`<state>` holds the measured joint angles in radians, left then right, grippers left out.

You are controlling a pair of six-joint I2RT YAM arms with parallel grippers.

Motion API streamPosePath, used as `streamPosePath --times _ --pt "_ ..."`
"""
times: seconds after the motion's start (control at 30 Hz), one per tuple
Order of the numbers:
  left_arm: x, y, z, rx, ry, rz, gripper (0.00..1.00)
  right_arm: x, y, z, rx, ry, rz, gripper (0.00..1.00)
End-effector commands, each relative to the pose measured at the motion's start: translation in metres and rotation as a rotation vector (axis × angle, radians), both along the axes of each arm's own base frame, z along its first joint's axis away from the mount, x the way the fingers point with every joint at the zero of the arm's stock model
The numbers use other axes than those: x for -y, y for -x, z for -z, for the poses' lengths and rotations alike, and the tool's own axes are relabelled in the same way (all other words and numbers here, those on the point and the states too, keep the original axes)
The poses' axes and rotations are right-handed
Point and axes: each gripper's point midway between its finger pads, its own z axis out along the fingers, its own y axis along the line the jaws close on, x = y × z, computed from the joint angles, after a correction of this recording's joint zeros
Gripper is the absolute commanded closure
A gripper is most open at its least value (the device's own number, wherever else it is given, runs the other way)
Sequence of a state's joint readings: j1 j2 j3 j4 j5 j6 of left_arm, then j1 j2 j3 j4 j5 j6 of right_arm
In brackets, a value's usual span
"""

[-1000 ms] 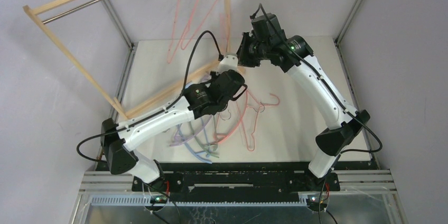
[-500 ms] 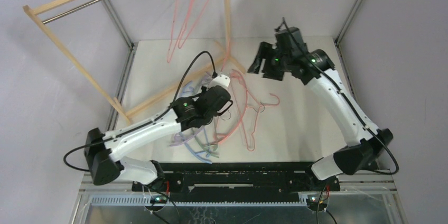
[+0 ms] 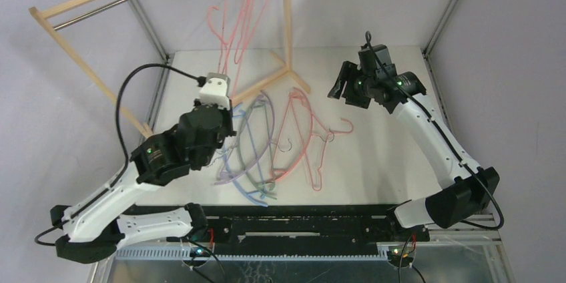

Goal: Organize the hangers
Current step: Place the hanger at the clothesline.

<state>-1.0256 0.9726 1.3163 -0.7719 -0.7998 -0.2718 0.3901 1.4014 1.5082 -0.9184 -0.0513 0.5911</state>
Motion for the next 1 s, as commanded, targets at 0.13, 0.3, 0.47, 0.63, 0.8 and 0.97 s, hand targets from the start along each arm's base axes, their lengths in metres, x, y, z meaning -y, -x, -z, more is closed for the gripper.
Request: streamPosePath --times 0.13,0.3,0.47,0.63,0.8,0.97 --pt "-0.056 0.012 -0.013 0.074 0.078 -0.186 1.0 -0.022 -0.012 -0.01 0.066 -0.009 -0.061 0.32" --pt "-0.093 0.023 -0.011 0.108 0.091 -0.277 1.0 -0.026 -0.013 -0.001 0.048 -0.002 -0.076 0.33" --pt "-0.103 0.022 -0.003 0.092 0.04 -0.321 1.0 -0.029 -0.016 0.005 0.032 -0.001 -0.087 0.33" --pt "-0.086 -0.003 0.009 0.017 0.052 -0.273 1.0 -0.029 -0.015 0.009 0.015 0.002 -0.089 0.33" --pt "-0.075 -0.046 -0.002 0.007 0.017 -0.252 1.0 -0.023 -0.013 0.008 0.019 0.009 -0.082 0.33" --pt "-0.069 -0.077 -0.033 0.071 -0.034 -0.247 1.0 -0.014 -0.01 0.011 0.016 0.0 -0.06 0.33"
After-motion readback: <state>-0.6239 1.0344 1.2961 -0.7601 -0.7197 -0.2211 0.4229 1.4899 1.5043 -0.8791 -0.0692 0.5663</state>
